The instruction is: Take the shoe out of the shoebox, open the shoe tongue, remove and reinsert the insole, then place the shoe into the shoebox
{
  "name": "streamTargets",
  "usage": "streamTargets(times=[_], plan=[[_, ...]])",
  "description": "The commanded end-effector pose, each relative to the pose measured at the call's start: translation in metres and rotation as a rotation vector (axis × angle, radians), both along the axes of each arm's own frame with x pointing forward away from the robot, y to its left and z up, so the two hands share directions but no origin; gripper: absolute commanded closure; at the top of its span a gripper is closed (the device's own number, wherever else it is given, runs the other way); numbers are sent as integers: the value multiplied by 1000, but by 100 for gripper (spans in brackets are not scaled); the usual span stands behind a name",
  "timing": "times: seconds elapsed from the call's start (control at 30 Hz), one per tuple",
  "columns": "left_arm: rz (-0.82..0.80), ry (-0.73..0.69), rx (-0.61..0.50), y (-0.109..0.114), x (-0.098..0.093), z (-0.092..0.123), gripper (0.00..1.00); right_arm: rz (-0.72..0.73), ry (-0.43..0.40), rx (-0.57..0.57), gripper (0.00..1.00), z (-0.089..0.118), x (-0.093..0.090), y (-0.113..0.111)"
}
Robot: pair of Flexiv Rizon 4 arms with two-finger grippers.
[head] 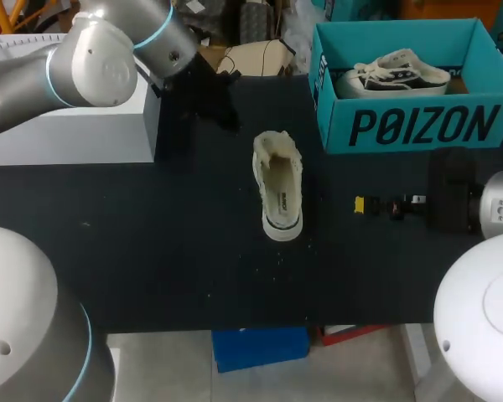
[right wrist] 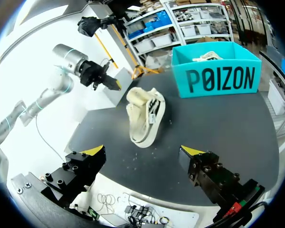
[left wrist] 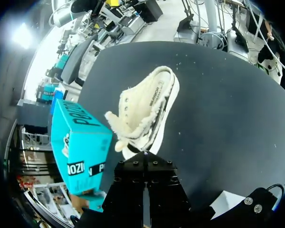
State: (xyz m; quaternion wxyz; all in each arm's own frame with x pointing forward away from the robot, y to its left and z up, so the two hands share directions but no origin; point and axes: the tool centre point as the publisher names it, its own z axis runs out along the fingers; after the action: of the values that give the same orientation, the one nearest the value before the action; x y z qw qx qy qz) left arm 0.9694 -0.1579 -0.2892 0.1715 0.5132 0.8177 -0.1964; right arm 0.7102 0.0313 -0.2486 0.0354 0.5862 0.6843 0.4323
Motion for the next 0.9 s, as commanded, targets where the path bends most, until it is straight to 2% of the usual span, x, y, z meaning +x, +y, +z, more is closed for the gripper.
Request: streamTargets(times=[0.03, 0.13, 0.33, 0.57, 0.77, 0.9], plan=[[-19, 41, 66, -22, 34, -6, 100, 3, 4, 1, 0, 0, 0, -1], [-30, 52, 52, -32, 45, -12, 100, 3, 4, 1, 0, 0, 0, -1], [-77, 97, 21, -57, 47, -33, 100, 3, 4, 1, 0, 0, 0, -1], [-179, 142, -8, -87, 10, -44, 100, 3, 4, 1, 0, 0, 0, -1], [-233, 182, -9, -91, -27, -58, 100, 3, 4, 1, 0, 0, 0, -1], [-239, 202, -8, -88, -41, -67, 100, 3, 4, 1, 0, 0, 0, -1]])
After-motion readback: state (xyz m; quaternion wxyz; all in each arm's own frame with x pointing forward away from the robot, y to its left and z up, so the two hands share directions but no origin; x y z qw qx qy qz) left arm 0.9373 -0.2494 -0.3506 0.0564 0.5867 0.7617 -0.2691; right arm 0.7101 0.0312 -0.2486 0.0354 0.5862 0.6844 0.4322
